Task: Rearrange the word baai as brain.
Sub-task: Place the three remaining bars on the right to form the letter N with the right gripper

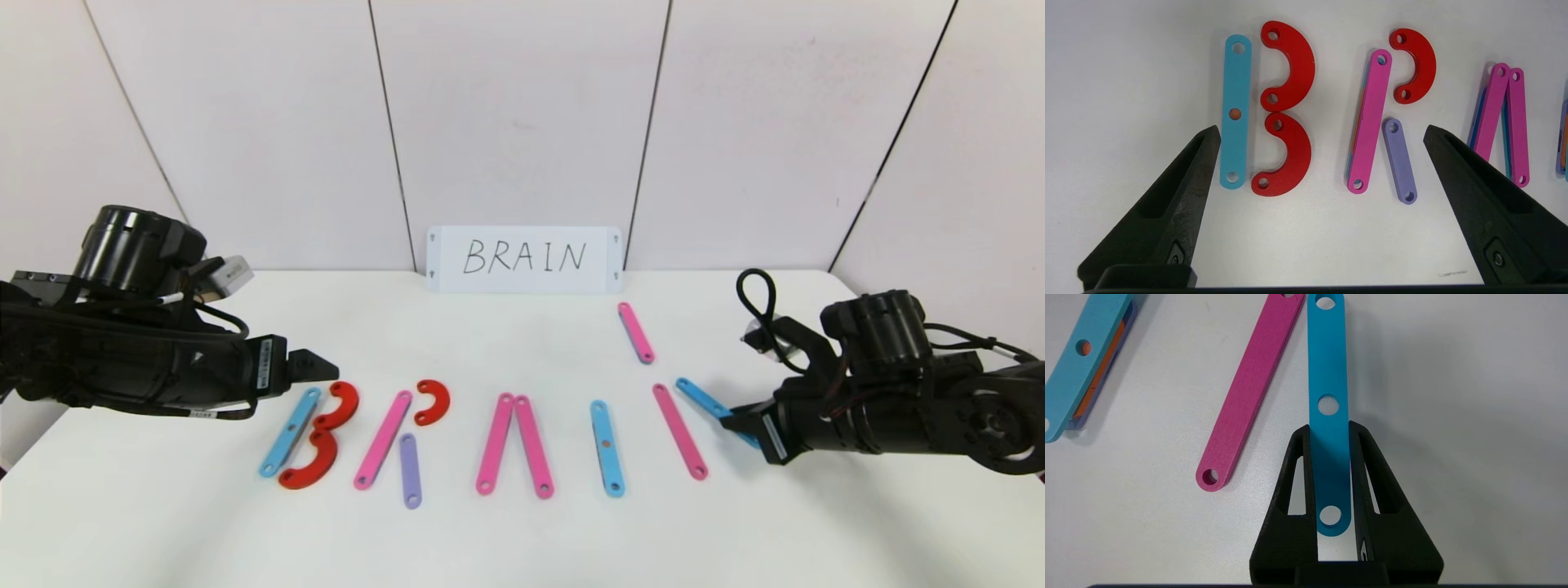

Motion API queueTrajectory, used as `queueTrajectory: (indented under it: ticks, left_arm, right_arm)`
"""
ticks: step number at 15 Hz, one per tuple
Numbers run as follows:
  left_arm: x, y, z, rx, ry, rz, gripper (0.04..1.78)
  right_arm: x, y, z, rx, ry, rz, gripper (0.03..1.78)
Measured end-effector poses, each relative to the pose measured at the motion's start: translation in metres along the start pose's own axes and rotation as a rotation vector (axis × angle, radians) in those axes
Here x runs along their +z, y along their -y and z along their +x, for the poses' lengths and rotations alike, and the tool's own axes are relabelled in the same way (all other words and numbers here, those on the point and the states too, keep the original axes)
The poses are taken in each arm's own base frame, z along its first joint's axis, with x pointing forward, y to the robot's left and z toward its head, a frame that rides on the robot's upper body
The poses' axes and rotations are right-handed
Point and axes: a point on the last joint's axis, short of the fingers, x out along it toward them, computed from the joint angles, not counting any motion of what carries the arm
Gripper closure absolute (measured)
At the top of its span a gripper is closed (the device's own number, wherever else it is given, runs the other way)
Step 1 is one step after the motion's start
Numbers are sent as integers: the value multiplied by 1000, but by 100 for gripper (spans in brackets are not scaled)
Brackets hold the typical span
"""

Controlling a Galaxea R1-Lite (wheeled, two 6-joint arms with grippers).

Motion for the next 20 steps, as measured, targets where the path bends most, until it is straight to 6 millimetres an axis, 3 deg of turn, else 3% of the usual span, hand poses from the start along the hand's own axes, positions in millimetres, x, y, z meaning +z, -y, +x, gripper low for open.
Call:
queueTrajectory:
  ticks: [10, 13, 16, 20]
  left_arm:
    - [0, 0, 0, -1, -1, 0, 8]
    - [0, 0, 0, 0, -1, 1, 8]
    - [0, 0, 0, -1, -1, 1, 8]
    - [-1, 0, 1, -1, -5, 2, 8]
  right_arm:
    - [-6, 2, 12, 5, -28, 7, 154]
    - [-7, 2, 13, 6, -32, 8, 146]
    - [-7, 3, 13, 2, -34, 11, 117]
    - [-5, 6, 8, -7, -18, 17, 49]
